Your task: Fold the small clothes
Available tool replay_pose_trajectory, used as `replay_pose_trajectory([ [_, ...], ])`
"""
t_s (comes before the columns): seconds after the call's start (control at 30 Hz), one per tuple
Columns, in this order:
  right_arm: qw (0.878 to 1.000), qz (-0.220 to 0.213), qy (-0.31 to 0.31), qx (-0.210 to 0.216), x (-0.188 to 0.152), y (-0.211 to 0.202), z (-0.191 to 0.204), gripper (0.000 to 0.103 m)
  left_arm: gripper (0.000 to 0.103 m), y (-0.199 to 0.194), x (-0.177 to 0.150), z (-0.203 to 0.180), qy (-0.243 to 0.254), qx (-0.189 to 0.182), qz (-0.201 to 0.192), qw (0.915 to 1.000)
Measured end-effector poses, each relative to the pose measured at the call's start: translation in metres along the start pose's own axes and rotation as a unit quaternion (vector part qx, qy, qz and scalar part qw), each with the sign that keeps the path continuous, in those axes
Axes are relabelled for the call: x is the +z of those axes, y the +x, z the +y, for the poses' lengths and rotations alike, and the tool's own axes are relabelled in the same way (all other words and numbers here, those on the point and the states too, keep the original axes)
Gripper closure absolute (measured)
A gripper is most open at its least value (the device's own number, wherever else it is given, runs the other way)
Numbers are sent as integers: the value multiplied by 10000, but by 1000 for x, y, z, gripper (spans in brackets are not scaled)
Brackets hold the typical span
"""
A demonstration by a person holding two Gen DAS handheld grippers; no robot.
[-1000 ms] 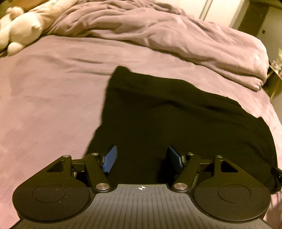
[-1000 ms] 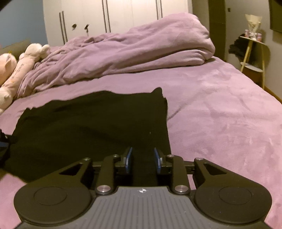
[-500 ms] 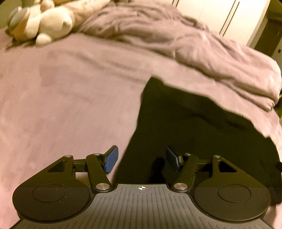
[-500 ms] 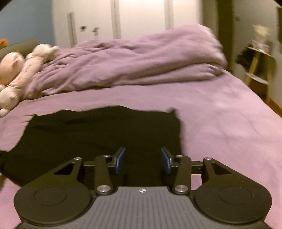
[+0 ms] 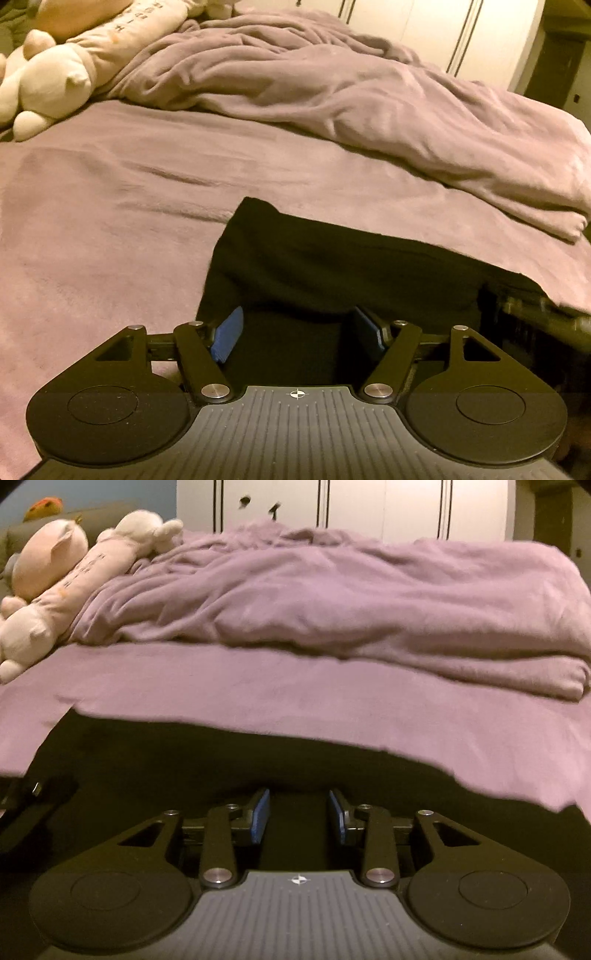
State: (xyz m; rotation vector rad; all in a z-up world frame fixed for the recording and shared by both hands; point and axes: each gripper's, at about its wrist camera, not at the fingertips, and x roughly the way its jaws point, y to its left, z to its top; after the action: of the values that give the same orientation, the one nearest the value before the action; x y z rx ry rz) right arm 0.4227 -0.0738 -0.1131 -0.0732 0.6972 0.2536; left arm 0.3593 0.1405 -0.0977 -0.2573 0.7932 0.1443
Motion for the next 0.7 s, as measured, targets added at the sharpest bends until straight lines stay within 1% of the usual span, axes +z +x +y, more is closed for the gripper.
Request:
replay_pose_trajectory([
  [0.07,9997,22,225,-102,8,7,-6,70,30,-5,-6,2,87,-19,-41,10000],
  [0.13,9993,56,352,-111,8,9,-13,69,29,-13,-9,6,244,-26,-16,9997],
  [0.2,9997,26,213,-138,4,0,-11,69,28,-24,-15,16,301,1,61,9995],
  [0.27,9999,-26,3,-110,-5,-22,-7,67,28,-35,-20,30,210,-68,216,9995],
  [0.33,9996,-100,144,213,-25,-55,-15,67,28,-48,-28,43,140,-167,324,9992],
  [0.37,9992,-114,230,290,-39,-75,-22,66,28,-55,-33,49,168,-206,396,9989],
  [0.43,9991,-160,317,211,-67,-109,-37,64,28,-67,-42,58,250,-260,439,9984],
  [0.47,9992,-168,349,114,-84,-127,-50,64,28,-75,-46,62,280,-243,447,9983],
  [0.5,9990,-144,422,-49,-97,-141,-63,55,28,-82,-48,66,267,-248,471,9982],
  [0.53,9977,-25,557,-398,-112,-154,-78,53,28,-86,-49,70,200,-291,503,9981],
  [0.57,9954,67,690,-656,-123,-165,-91,55,28,-92,-50,76,55,-375,572,9976],
  [0.6,9940,29,765,-775,-131,-178,-101,61,28,-97,-52,82,-136,-476,662,9966],
  [0.63,9922,7,771,-976,-136,-191,-105,60,29,-100,-54,88,-300,-581,738,9951],
  [0.67,9886,128,718,-1321,-139,-201,-105,59,29,-104,-56,94,-500,-719,802,9929],
  [0.7,9872,196,658,-1443,-139,-207,-104,59,30,-107,-58,99,-678,-846,860,9904],
])
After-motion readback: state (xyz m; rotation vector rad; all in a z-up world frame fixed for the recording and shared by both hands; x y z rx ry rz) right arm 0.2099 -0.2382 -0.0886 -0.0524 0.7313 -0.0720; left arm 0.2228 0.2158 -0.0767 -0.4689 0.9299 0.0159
